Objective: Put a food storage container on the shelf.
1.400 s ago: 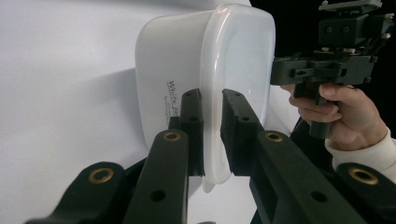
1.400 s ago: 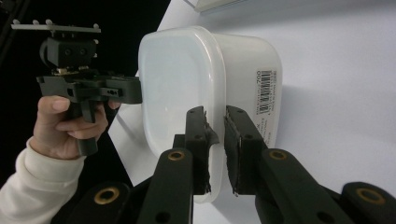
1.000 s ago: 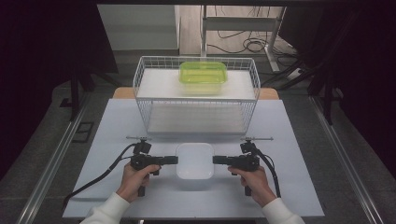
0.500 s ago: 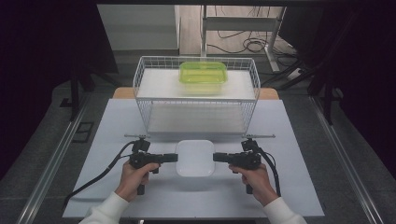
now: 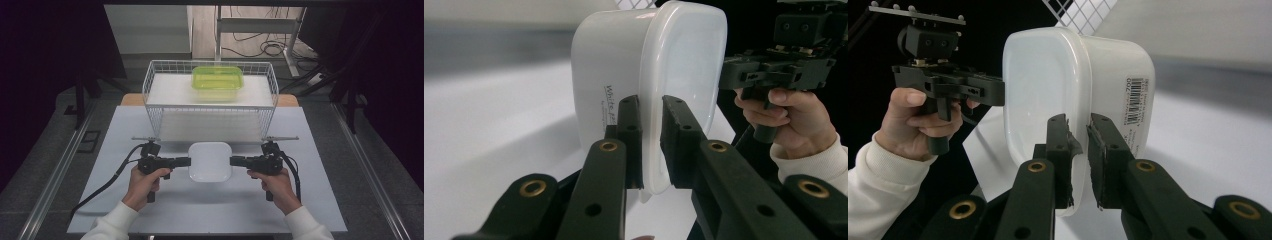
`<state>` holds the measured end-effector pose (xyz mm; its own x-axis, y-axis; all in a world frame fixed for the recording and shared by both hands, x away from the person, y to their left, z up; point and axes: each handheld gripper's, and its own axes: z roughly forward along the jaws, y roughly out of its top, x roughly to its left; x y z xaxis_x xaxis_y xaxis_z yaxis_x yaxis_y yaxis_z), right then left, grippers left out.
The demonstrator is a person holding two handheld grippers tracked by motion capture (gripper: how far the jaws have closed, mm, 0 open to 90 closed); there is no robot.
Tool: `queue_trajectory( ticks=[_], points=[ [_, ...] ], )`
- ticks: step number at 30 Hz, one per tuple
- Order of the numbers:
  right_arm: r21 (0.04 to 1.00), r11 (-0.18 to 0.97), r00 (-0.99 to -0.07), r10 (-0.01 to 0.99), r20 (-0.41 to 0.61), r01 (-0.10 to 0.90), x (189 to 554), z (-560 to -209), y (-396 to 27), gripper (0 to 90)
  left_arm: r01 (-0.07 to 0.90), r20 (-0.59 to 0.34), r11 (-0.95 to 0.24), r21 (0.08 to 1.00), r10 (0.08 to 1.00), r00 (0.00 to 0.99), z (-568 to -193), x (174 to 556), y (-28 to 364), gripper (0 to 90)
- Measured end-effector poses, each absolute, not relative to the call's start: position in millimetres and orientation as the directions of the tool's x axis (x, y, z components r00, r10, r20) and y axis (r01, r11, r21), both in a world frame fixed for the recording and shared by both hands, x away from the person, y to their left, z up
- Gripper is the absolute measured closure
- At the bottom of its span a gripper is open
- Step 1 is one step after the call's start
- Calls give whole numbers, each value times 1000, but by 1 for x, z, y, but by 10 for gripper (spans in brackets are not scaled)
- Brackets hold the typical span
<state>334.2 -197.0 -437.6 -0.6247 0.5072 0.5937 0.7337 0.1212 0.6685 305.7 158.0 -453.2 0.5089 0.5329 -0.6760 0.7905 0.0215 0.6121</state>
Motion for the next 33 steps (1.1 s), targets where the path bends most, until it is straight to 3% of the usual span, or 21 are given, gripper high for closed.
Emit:
queue_trajectory(
  ticks=[33],
  points=[
    [771,87,-695,505,512,631,360,-361,-200,791,707,-607,36,706,544,579,-374,337,154,793]
  ],
)
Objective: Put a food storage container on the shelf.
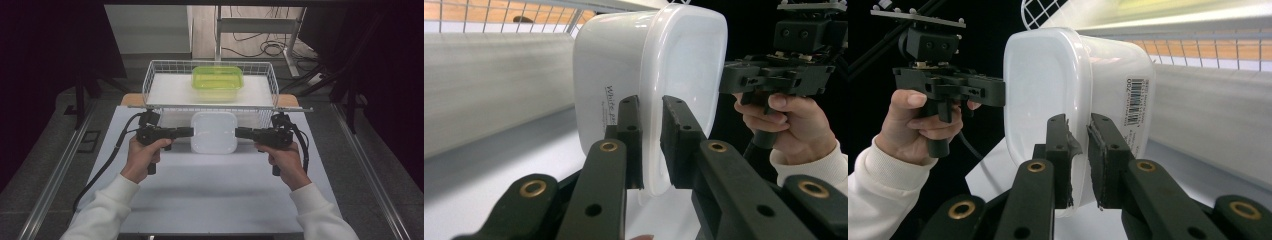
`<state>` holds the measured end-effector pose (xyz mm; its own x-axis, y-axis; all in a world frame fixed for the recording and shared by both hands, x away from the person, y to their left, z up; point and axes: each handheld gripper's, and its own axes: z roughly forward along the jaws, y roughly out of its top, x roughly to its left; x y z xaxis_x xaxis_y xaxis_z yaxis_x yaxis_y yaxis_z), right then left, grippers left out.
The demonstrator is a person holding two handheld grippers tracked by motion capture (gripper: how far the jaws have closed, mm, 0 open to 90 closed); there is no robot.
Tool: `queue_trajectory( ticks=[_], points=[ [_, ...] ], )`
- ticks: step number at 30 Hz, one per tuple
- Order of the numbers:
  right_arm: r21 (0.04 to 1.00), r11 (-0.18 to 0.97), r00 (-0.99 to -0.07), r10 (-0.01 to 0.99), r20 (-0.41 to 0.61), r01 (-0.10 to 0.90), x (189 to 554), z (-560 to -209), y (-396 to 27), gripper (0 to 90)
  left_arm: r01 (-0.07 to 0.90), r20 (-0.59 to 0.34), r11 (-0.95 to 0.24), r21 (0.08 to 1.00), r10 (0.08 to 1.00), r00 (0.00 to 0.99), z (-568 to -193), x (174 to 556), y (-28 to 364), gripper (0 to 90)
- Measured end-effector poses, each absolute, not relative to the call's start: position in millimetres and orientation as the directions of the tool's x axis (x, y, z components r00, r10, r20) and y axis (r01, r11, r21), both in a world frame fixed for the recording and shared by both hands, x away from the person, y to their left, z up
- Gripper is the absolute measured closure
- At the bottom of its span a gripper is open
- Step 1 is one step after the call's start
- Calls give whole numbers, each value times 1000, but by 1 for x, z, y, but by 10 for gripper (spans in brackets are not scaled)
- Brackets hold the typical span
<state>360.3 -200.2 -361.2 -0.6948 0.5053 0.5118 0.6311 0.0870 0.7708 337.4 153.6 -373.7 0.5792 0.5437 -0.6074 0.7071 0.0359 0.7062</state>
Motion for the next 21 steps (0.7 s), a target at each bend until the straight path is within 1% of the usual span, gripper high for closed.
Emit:
queue_trajectory(
  ticks=[15,21],
  points=[
    [794,66,-707,504,497,605,373,-339,-201,791,669,-563,9,743,550,617,-344,354,154,795],
    [802,59,-711,503,491,595,381,-328,-201,791,662,-561,10,749,542,626,-332,363,155,795]
  ],
)
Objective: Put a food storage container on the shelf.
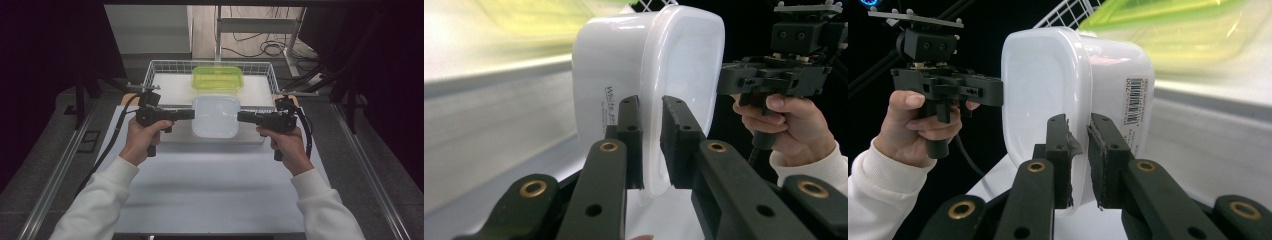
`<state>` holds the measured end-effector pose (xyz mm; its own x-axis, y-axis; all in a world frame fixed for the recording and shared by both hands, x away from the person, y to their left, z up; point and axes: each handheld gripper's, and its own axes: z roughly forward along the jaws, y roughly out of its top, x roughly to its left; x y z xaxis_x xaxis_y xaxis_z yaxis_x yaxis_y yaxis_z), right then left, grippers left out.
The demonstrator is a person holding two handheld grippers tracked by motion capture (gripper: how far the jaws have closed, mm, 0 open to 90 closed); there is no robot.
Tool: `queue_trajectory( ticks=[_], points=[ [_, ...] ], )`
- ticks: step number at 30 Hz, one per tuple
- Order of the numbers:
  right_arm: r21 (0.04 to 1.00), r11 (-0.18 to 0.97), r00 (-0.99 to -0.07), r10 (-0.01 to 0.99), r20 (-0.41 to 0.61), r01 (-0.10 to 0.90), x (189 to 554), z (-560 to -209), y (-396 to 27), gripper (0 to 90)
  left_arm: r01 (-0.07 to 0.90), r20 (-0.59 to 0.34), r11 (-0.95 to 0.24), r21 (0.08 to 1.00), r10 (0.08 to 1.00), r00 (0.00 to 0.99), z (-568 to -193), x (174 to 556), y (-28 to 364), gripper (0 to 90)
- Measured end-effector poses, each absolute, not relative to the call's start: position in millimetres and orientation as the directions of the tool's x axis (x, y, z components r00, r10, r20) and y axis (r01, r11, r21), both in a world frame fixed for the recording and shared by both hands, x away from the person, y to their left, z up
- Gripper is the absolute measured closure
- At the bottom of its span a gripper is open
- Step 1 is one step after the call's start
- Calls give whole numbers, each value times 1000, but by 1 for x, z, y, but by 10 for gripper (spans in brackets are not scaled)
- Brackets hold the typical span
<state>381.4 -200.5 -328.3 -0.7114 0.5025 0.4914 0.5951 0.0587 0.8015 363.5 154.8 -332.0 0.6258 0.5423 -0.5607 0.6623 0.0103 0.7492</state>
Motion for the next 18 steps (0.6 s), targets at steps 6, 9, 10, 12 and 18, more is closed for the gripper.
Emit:
queue_trajectory(
  ticks=[6,9,10,12,18],
  points=[
    [817,51,-721,503,476,574,392,-311,-200,791,643,-545,9,766,542,640,-313,374,156,796],
    [821,49,-725,502,472,569,396,-303,-200,791,640,-542,11,769,543,642,-307,378,157,796],
    [822,48,-725,501,472,568,398,-301,-199,791,639,-542,13,769,543,642,-305,380,157,796],
    [824,44,-726,499,472,566,402,-298,-200,791,639,-546,21,769,542,639,-302,383,157,796],
    [822,32,-725,490,483,569,412,-291,-200,791,629,-537,27,777,548,641,-290,391,157,797]
  ],
)
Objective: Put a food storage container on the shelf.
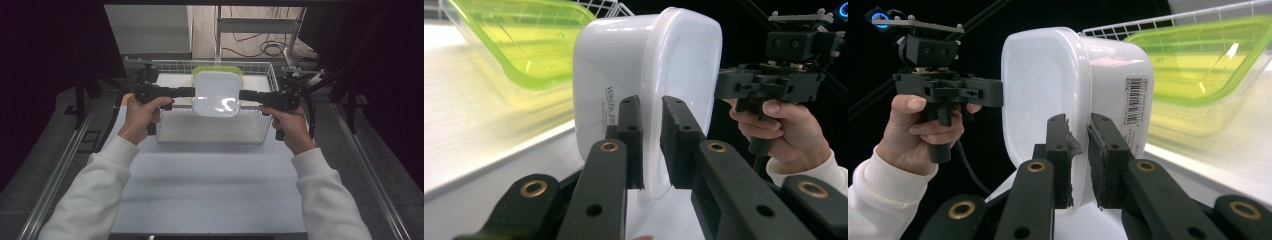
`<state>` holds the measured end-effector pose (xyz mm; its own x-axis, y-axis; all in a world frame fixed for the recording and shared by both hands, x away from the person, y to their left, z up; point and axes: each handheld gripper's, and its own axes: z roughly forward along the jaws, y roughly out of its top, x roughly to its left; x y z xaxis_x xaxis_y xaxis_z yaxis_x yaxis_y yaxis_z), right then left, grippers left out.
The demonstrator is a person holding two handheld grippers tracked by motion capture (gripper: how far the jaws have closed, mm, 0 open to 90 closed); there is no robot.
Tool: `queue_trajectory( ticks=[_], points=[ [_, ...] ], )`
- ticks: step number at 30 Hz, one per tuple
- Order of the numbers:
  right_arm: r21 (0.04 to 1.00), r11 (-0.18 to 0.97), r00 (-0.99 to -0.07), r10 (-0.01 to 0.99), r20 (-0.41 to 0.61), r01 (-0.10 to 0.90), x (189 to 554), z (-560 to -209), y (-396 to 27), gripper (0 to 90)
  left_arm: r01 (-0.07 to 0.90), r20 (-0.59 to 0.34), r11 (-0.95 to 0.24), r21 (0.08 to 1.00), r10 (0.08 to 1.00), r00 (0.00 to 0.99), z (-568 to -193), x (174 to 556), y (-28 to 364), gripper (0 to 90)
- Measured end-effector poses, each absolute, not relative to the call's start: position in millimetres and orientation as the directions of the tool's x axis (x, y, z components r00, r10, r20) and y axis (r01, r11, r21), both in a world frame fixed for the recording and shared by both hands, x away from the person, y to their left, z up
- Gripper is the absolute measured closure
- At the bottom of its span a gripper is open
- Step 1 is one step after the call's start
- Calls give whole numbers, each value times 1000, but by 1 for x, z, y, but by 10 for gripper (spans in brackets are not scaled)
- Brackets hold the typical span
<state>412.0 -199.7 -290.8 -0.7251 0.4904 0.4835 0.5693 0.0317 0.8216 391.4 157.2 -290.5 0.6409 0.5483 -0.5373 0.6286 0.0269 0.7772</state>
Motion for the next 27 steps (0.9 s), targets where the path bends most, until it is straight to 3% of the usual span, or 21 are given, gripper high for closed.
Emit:
queue_trajectory(
  ticks=[27],
  points=[
    [801,12,-698,497,515,599,450,-271,-197,790,622,-547,52,781,537,642,-271,424,161,804]
  ],
)
